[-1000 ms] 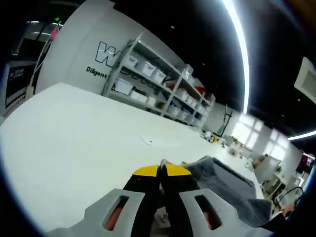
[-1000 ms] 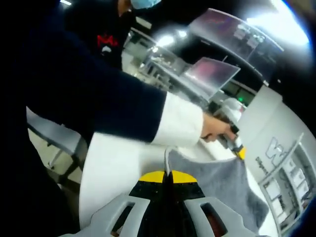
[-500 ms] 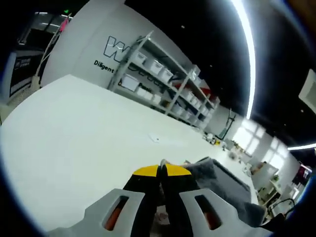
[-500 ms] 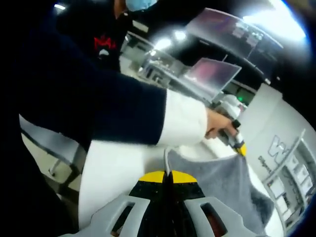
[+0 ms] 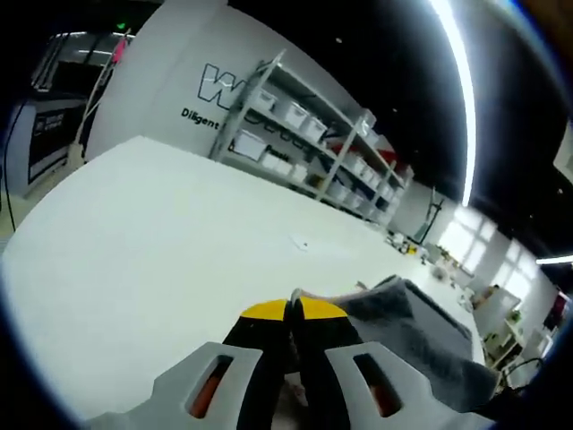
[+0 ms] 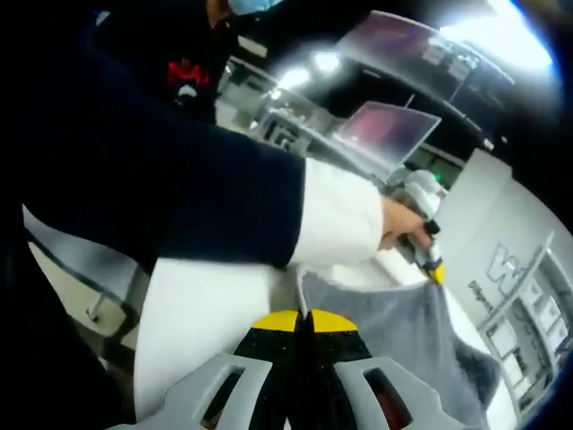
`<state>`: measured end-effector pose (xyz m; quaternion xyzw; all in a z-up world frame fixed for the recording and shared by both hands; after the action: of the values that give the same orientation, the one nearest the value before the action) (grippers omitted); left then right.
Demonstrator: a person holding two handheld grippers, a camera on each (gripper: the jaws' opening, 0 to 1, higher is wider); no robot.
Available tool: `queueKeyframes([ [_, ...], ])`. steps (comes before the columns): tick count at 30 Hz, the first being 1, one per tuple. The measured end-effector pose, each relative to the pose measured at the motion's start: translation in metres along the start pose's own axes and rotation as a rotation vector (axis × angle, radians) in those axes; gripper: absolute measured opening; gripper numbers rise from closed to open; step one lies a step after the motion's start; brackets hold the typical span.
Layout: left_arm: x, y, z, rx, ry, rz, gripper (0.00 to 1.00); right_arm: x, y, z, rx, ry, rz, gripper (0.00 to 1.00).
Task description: Open the folded towel by lifting each exposed corner and separating the folded layers until the towel lies flat within the target outline without major curled edges
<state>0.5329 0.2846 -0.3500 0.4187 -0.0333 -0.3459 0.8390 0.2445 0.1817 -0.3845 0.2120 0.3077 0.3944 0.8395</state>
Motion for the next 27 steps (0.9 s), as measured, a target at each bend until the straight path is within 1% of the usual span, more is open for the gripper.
queueKeyframes([
  [1,0.0,0.001,-0.002,0.0,0.008,0.005,0.02,0.0,0.0,0.001,-0.008,-0.004,-0.004,0.0],
  [2,0.0,0.002,-0.003,0.001,0.013,0.008,0.02,0.012,0.002,-0.002,-0.017,-0.007,-0.011,0.0],
  [3,0.001,0.005,-0.007,-0.001,0.021,0.013,0.02,0.018,0.003,-0.004,-0.026,-0.01,-0.013,0.0],
  [4,0.001,0.01,-0.012,-0.006,0.039,0.029,0.02,0.02,0.004,-0.004,-0.03,-0.009,-0.016,0.0],
  [6,-0.002,0.008,-0.012,-0.009,0.046,0.042,0.02,0.022,0.006,-0.004,-0.033,-0.008,-0.015,0.0],
  [7,-0.001,0.012,-0.015,-0.018,0.043,0.043,0.02,0.023,0.007,-0.004,-0.03,-0.007,-0.015,0.0],
  [9,0.002,0.015,-0.016,-0.035,0.032,0.045,0.02,0.025,0.009,-0.005,-0.022,-0.005,-0.009,0.0],
  [12,0.007,0.016,-0.018,-0.027,0.036,0.032,0.02,0.028,0.011,-0.005,0.005,0.013,0.005,0.0],
  [14,0.01,0.017,-0.021,-0.008,0.051,0.019,0.02,0.029,0.011,-0.005,0.042,0.031,0.02,0.0],
  [16,0.007,0.009,-0.017,-0.018,0.052,-0.007,0.02,0.03,0.012,-0.004,0.071,0.045,0.031,0.0],
  [18,0.001,0.003,-0.012,-0.005,0.062,-0.008,0.02,0.03,0.012,-0.005,0.098,0.056,0.043,0.0],
  [20,0.0,0.008,-0.016,0.006,0.067,-0.004,0.03,0.034,0.013,-0.005,0.124,0.068,0.054,0.0],
  [22,0.0,0.01,-0.019,0.0,0.059,-0.013,0.03,0.039,0.013,-0.003,0.158,0.073,0.075,0.0],
  [23,0.0,0.01,-0.019,-0.001,0.057,-0.016,0.06,0.04,0.014,-0.002,0.184,0.071,0.091,0.0],
  [25,0.0,0.01,-0.02,-0.02,0.047,-0.066,0.09,0.041,0.017,-0.001,0.249,0.071,0.13,0.0],
  [26,-0.001,0.011,-0.018,-0.008,0.033,-0.073,0.1,0.041,0.017,0.0,0.276,0.07,0.141,0.0],
  [27,-0.004,0.011,-0.015,0.003,0.021,-0.077,0.11,0.041,0.017,0.002,0.273,0.072,0.143,0.0],
])
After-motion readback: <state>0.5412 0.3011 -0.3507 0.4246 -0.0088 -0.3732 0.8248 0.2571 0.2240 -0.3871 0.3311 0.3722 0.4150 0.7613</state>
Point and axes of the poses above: the point that each gripper's makers call its tool centre point, and the gripper's own axes: x roughly forward along the fingers, z roughly to its right, y roughly out of its top, the point moved 5 cm from there along -x, roughly backward along the fingers, and after that the axes turned 13 degrees about -x, right-handed, at the moved point
